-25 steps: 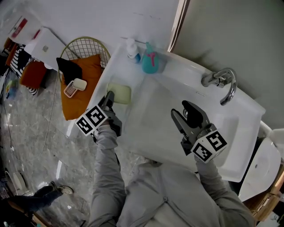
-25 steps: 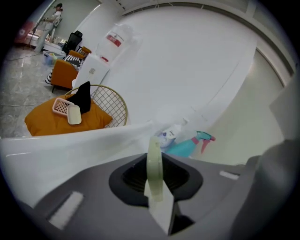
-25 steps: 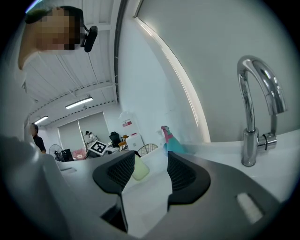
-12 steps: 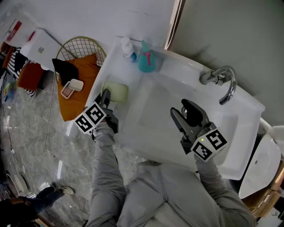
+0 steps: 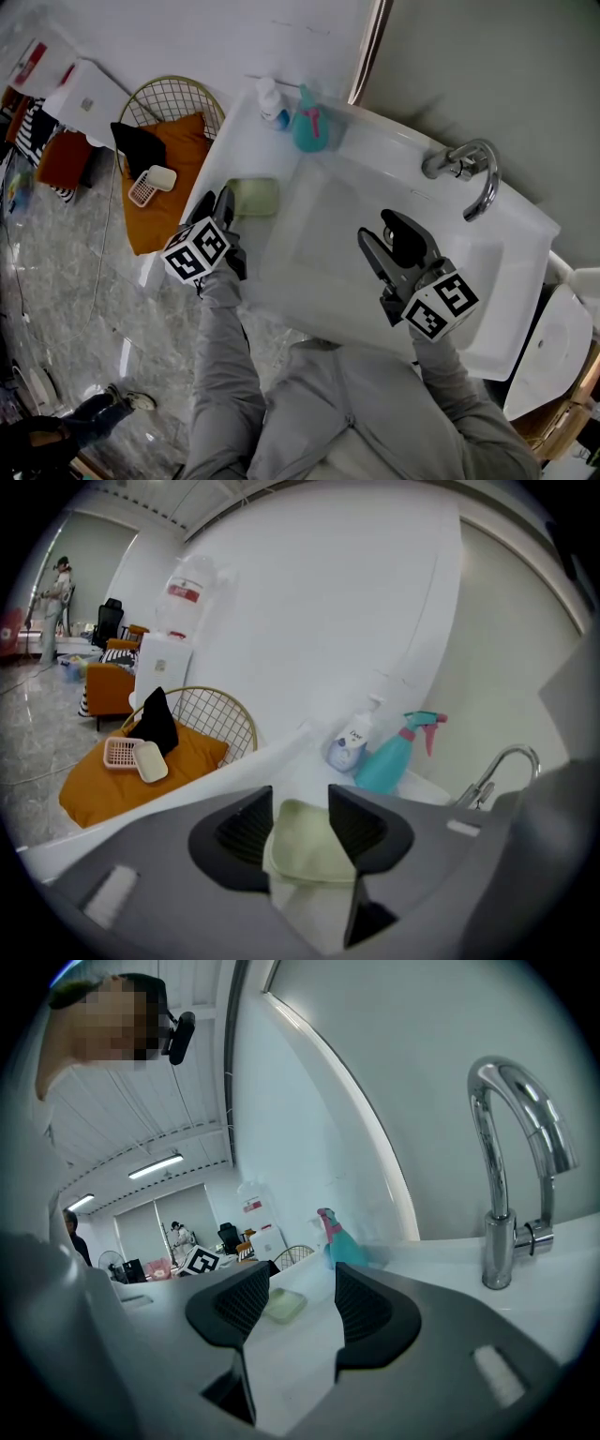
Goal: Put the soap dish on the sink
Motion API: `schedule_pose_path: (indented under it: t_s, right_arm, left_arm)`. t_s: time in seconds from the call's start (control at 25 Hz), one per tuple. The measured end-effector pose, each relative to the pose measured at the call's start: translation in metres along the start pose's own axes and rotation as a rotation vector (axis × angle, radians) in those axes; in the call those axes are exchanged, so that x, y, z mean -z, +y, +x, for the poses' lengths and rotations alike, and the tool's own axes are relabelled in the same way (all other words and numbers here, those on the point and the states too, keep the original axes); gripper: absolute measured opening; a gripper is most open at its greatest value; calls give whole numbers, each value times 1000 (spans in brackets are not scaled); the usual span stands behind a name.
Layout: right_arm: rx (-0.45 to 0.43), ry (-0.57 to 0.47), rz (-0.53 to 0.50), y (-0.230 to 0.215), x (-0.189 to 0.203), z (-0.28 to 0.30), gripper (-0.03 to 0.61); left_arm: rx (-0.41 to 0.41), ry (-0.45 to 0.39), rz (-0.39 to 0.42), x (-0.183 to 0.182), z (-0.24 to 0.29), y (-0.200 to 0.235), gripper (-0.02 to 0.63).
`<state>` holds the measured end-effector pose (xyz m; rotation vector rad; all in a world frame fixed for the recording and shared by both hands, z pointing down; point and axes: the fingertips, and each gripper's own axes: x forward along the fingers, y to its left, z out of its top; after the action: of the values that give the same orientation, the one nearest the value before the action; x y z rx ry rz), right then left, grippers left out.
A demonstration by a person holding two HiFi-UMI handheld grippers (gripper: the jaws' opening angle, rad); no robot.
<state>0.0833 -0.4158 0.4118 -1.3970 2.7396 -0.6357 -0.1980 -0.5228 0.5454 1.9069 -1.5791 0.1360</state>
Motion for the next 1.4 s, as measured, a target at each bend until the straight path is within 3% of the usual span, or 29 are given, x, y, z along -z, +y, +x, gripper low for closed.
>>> schedule_pose_path:
  t_s: [0.6, 0.84, 1.4]
  right_arm:
    - [-22, -2, -19, 14, -1, 4, 199]
    - [-29, -9, -29, 21, -5, 4, 199]
    - [-46, -28, -44, 37, -12, 6, 201]
  left_arm:
    - [4, -84, 130, -19, -33, -7, 202]
    - [34, -169, 177, -33, -63, -18, 202]
    - [60, -257, 269, -43, -130, -42, 201]
